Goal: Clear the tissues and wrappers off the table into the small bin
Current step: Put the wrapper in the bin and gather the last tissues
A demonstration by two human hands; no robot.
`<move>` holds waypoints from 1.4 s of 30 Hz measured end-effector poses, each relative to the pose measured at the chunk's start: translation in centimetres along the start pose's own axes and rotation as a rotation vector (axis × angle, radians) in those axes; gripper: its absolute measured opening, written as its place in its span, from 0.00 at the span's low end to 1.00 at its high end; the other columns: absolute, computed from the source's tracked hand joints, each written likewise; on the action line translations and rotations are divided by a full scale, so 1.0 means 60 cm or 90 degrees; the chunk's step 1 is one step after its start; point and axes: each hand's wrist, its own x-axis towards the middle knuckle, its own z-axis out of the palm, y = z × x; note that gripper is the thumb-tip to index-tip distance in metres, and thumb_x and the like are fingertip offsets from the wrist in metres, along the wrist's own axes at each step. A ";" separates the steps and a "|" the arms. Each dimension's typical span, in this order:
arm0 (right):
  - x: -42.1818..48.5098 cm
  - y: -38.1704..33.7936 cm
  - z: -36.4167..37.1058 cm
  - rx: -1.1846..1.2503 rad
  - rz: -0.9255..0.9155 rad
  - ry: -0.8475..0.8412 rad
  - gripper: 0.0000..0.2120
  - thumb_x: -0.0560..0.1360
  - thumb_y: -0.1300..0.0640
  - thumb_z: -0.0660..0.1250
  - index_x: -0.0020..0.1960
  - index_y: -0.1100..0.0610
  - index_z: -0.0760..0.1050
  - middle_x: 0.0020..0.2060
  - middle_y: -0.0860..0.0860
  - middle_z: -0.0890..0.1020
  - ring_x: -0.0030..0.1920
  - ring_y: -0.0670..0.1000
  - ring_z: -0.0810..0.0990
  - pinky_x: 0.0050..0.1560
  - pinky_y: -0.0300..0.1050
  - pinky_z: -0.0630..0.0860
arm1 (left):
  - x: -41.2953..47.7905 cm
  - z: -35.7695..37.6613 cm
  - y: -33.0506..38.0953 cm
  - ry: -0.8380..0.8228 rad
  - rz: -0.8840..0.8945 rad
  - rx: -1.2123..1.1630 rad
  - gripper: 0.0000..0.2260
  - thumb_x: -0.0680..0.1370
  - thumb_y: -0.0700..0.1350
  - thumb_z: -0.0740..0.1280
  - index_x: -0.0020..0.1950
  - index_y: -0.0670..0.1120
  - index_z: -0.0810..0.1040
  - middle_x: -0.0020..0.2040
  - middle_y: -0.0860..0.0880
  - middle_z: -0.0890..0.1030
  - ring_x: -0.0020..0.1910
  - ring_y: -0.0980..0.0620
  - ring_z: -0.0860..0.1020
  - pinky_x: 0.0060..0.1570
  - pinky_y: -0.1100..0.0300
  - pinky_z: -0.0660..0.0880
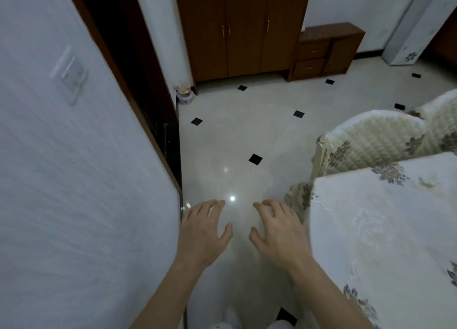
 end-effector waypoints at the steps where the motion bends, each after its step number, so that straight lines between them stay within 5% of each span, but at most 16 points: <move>1: 0.016 -0.006 0.001 -0.003 -0.001 0.001 0.25 0.69 0.45 0.65 0.63 0.54 0.75 0.57 0.55 0.80 0.58 0.56 0.78 0.57 0.52 0.76 | 0.015 -0.001 -0.008 0.006 0.003 -0.006 0.24 0.76 0.58 0.61 0.68 0.49 0.74 0.62 0.49 0.79 0.60 0.48 0.76 0.62 0.51 0.72; 21: 0.517 0.025 0.078 0.034 -0.020 0.021 0.24 0.70 0.46 0.64 0.62 0.55 0.75 0.56 0.55 0.80 0.57 0.57 0.77 0.57 0.53 0.75 | 0.470 0.032 -0.166 0.001 -0.005 0.012 0.24 0.77 0.58 0.61 0.69 0.48 0.73 0.63 0.49 0.79 0.60 0.50 0.76 0.60 0.48 0.74; 42: 0.954 0.314 0.011 0.014 0.209 0.143 0.22 0.69 0.48 0.66 0.61 0.56 0.76 0.55 0.55 0.80 0.57 0.57 0.77 0.58 0.52 0.73 | 1.089 0.169 -0.056 -0.084 0.209 -0.001 0.23 0.75 0.58 0.61 0.67 0.49 0.74 0.62 0.51 0.79 0.61 0.49 0.76 0.60 0.51 0.73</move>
